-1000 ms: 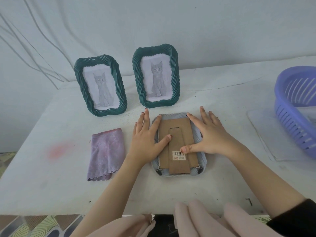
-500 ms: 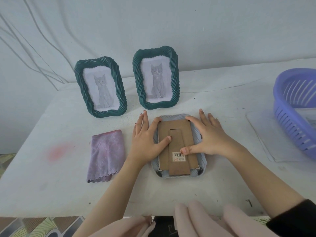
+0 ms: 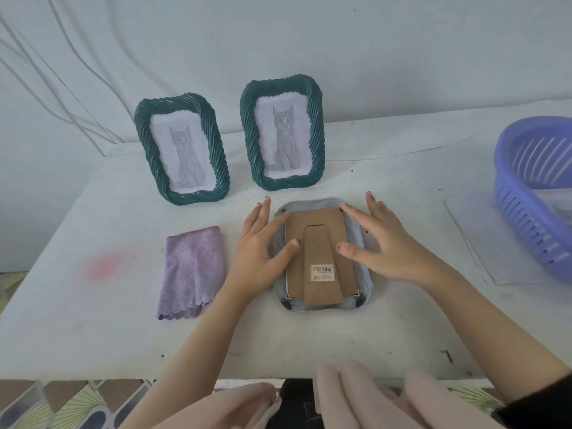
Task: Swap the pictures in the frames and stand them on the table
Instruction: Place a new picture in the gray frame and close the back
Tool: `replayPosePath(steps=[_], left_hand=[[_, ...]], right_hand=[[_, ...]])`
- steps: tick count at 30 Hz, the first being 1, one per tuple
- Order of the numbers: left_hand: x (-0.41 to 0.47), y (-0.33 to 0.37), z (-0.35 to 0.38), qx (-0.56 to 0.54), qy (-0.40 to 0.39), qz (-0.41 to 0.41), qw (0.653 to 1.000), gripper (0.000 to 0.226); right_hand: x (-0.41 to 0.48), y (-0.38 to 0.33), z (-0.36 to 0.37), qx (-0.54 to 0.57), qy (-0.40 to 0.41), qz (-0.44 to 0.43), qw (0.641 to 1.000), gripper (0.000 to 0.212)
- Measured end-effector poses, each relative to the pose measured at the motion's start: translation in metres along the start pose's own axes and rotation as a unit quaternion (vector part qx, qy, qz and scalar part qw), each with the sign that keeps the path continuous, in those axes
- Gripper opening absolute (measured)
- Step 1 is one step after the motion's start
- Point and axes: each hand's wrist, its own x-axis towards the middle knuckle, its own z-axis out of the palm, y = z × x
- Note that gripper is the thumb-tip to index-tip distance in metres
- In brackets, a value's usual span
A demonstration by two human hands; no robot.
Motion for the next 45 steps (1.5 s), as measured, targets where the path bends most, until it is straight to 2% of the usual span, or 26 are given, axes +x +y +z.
replayPosePath(steps=[6,15,21,25,28,33,37,41,45], left_hand=[[-0.027,-0.001,-0.009,-0.029,-0.023,0.029,0.999,0.062],[-0.037,-0.005,-0.012,-0.002,-0.06,0.011,0.998,0.074],[-0.039,-0.005,-0.013,-0.013,-0.067,0.003,0.998,0.074],[-0.039,-0.005,-0.013,-0.014,-0.068,0.0,0.998,0.074],[-0.04,-0.003,-0.013,-0.029,-0.069,0.009,0.997,0.066],[-0.047,-0.002,-0.015,-0.048,-0.099,0.042,0.993,0.042],[-0.05,-0.005,-0.021,-0.03,-0.134,0.044,0.989,0.045],[-0.048,-0.004,-0.029,-0.023,-0.189,0.027,0.981,0.05],[-0.042,-0.001,-0.034,0.001,-0.199,0.029,0.98,0.051]], right_hand=[[-0.015,0.011,0.002,0.021,0.033,-0.017,0.999,0.071],[-0.008,0.005,0.007,-0.066,0.026,-0.001,0.997,0.081],[-0.002,0.002,0.011,-0.117,0.043,-0.003,0.992,0.069],[-0.002,0.003,0.01,-0.111,0.044,0.001,0.993,0.066],[-0.005,0.003,0.007,-0.092,0.043,-0.015,0.995,0.064],[-0.021,0.009,0.005,-0.026,0.029,-0.119,0.992,0.05],[-0.033,0.013,0.0,-0.026,-0.013,-0.138,0.99,0.044],[-0.035,0.015,-0.004,-0.036,-0.054,-0.132,0.989,0.052],[-0.032,0.011,-0.01,-0.052,-0.079,-0.13,0.987,0.057]])
